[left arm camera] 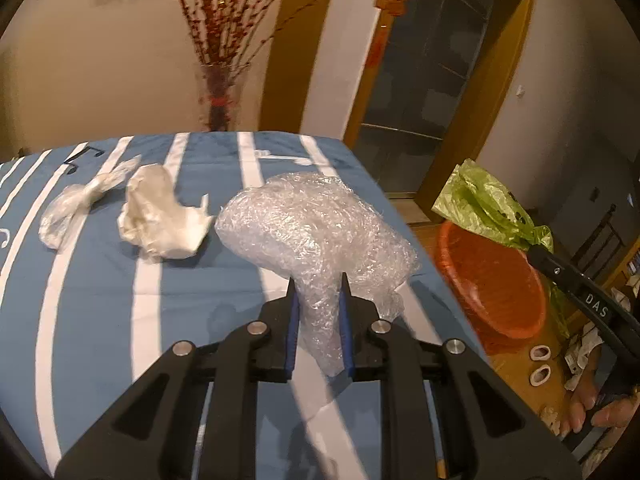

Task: Collect trash
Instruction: 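Carry both bags over the wastebasket and open both tools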

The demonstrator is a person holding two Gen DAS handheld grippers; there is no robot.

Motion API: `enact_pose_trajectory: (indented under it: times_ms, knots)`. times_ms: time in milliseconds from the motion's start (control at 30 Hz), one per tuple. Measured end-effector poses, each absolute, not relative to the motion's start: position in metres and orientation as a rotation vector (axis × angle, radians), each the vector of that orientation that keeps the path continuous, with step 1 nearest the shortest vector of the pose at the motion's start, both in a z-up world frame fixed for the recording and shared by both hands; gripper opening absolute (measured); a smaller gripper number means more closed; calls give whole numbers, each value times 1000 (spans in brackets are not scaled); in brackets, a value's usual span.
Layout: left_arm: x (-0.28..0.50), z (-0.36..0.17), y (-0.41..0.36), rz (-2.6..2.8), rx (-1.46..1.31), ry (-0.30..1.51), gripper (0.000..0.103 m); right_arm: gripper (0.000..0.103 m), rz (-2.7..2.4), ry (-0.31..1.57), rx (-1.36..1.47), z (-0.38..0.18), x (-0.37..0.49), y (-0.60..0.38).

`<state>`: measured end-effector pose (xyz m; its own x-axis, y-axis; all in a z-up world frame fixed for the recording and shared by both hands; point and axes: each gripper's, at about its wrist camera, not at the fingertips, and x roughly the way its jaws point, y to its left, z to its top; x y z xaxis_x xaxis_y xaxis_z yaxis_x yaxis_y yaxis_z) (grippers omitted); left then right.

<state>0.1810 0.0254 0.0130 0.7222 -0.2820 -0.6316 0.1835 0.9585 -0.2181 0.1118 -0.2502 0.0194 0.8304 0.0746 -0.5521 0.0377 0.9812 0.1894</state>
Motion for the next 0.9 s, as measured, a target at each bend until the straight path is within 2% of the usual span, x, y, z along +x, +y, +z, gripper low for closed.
enact_pose_trajectory:
  times_ms: [900]
  knots:
    - [194, 31, -117, -457, -66, 714, 18, 20, -156, 501, 327, 29, 83, -347]
